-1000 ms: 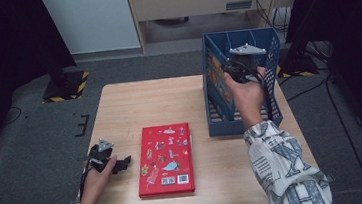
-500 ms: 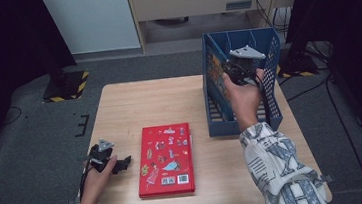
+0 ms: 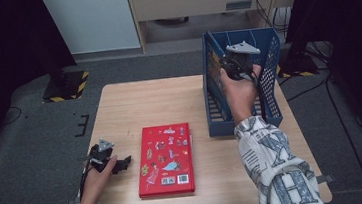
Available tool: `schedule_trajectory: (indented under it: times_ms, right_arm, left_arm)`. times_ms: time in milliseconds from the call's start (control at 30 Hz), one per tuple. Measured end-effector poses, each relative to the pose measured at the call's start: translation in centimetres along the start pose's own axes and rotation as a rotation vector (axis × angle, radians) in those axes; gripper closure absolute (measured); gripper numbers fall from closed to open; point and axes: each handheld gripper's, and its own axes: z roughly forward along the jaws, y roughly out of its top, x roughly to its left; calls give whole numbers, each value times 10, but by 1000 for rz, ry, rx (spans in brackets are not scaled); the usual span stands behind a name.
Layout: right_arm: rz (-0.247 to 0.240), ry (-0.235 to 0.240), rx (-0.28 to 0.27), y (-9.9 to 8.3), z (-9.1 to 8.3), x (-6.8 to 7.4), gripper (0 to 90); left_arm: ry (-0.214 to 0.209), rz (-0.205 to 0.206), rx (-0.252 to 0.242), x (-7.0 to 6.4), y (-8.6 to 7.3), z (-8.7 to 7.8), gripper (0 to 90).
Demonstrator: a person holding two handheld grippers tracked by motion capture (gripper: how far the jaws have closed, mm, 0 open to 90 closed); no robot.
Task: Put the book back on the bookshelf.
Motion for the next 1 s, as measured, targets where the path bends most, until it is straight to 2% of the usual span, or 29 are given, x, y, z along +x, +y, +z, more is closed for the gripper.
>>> schedule_trajectory:
  times_ms: [233,633,700,833,1000]
  right_arm:
    - [-4,-23,6,2,7,0,824]
    - [-24,-24,2,3,10,7,815]
    - [-24,-7,-5,2,10,10,797]
    - [-42,-5,-14,1,10,13,770]
    - [-17,36,-21,0,7,12,650]
  left_arm:
    - [-1,-4,-4,0,0,0,0]
    - [-2,-3,-4,0,0,0,0]
    - [-2,-2,-3,0,0,0,0]
    - [-2,-2,-4,0,0,0,0]
    - [-3,5,2,0,0,0,0]
